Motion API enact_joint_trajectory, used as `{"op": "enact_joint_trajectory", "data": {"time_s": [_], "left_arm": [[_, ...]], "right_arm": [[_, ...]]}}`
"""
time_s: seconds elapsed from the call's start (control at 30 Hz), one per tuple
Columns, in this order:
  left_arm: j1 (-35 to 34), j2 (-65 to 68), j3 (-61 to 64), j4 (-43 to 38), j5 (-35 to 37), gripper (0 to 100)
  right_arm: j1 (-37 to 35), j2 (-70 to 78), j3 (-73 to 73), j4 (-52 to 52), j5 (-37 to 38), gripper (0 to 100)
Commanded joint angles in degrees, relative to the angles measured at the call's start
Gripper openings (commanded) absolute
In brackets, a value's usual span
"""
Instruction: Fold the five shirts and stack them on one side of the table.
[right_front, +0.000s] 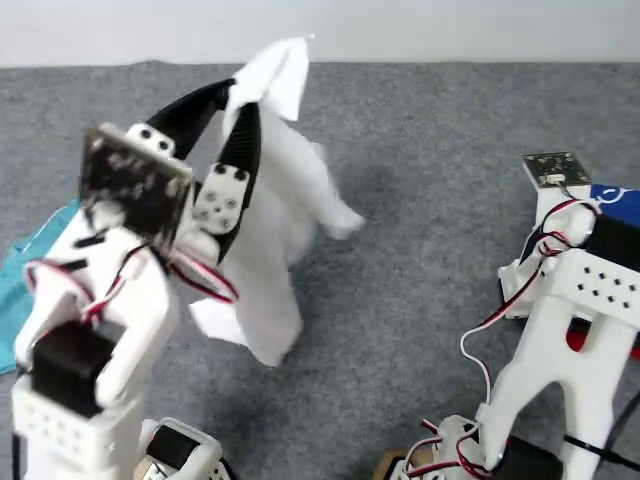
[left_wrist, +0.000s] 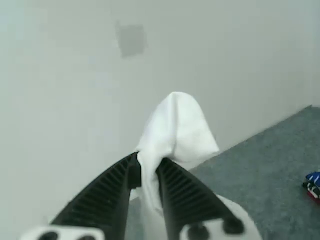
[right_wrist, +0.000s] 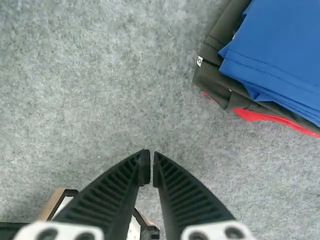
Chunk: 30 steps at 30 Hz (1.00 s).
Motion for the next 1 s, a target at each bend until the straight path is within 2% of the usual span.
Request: {"op": "enact_joint_trajectory", "data": {"time_s": [0.0,0.23,0.43,0.57,0.73,0.87,0.97], "left_arm": [[-1.4,2.5,0.8,2.7,0.5,0],[-14.8,3.2,16.2,15.4,-0.8,1],[-28.8,3.2,29.2,17.3,-8.5,1],[-36.2,3.2,32.0,18.8,-13.1,10],[-41.5,3.2,32.1,24.2,-13.8,22],[-44.3,3.1,32.0,29.4,-16.4,23],[-46.2,3.1,32.0,33.1,-17.0,23]], "right_arm": [[-0.4,-1.9,-0.3,2.3,-0.7,2.5],[-3.6,-1.7,-0.3,2.2,-3.2,2.5],[-14.5,-1.6,-0.3,1.9,-3.3,2.8],[-22.5,-1.5,-0.4,0.6,-3.3,2.9],[-30.9,-0.4,-0.7,-3.5,-3.1,3.2],[-36.4,7.2,-4.0,-1.5,-3.3,10.2],[-38.2,14.3,-11.8,1.8,-3.3,13.9]]}}
